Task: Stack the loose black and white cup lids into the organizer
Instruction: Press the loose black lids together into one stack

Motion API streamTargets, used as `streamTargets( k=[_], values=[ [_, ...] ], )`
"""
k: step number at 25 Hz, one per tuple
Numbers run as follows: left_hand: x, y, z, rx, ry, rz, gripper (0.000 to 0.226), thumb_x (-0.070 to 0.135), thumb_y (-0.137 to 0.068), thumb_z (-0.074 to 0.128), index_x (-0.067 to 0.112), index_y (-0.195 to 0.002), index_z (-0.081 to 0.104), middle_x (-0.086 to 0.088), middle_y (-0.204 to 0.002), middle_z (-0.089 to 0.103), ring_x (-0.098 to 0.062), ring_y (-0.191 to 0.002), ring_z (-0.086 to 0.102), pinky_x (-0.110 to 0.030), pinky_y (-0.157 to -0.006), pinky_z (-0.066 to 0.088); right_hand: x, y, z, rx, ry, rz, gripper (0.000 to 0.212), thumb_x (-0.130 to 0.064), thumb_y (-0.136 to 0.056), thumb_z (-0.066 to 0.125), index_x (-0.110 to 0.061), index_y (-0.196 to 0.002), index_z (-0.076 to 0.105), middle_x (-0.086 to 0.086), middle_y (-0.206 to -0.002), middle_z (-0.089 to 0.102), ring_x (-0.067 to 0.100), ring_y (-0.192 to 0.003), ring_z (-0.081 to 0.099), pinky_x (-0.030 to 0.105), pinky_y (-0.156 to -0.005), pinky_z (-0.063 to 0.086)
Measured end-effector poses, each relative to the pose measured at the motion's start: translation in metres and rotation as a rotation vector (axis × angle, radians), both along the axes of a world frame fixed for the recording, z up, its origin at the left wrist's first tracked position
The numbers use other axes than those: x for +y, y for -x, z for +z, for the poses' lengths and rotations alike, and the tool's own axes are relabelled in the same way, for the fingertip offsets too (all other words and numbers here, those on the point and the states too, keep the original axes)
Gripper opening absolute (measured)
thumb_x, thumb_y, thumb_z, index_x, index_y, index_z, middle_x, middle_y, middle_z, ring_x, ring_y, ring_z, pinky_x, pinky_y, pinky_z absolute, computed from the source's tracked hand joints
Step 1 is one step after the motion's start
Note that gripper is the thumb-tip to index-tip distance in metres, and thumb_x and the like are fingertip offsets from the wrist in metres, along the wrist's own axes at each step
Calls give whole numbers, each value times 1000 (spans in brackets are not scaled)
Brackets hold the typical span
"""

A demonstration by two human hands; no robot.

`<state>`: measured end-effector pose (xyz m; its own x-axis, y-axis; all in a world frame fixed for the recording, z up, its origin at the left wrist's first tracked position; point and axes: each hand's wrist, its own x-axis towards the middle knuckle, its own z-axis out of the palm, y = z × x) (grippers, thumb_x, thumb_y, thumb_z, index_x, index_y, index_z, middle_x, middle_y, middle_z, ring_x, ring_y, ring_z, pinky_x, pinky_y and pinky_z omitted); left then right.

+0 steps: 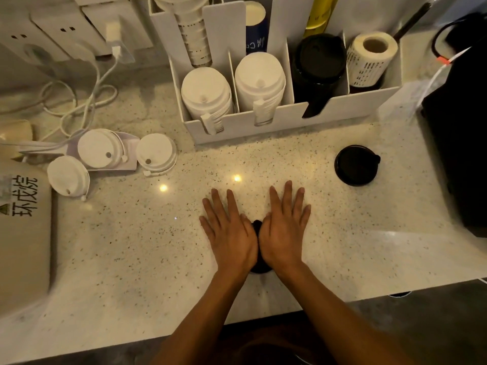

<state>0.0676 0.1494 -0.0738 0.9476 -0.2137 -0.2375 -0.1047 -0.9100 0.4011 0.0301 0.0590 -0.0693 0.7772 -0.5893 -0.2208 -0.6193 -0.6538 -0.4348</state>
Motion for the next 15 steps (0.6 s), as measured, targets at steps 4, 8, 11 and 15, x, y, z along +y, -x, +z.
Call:
streamTargets(
  k=[4, 8, 11, 15],
  values=[
    [1, 21, 0, -4, 91, 25, 60, 39, -102, 10, 18, -159, 16, -5, -168, -2, -24, -154, -12, -49, -123, -7, -2, 2, -4, -51, -31, -25, 62, -20, -92, 31, -23, -154, 30, 5, -167, 2, 25, -153, -11, 52, -123, -5],
    [3, 35, -4, -74, 126, 8, 59, 38, -104, 9, 15, -155, 30, -1, -167, 14, -23, -155, -3, -53, -124, 0, -2, 1, 0, -110, -57, -53, 63, -23, -88, 24, -22, -150, 38, 5, -167, 8, 24, -154, -8, 53, -123, -3],
    [2, 34, -3, -91, 146, 26, 56, 34, -104, 13, 15, -154, 33, 0, -167, 17, -21, -155, -1, -52, -124, 1, 2, 2, 0, -171, -84, -73, 56, -20, -91, 29, -20, -144, 46, 6, -166, 16, 25, -154, -2, 52, -123, -2],
    [2, 35, -2, -93, 159, 54, 55, 31, -104, 16, 14, -153, 34, 0, -167, 17, -19, -155, 0, -51, -124, 1, -1, 14, 5, -297, -51, -119, 33, -20, -92, 43, -12, -116, 63, 13, -132, 59, 28, -128, 45, 54, -109, 35]
  ],
)
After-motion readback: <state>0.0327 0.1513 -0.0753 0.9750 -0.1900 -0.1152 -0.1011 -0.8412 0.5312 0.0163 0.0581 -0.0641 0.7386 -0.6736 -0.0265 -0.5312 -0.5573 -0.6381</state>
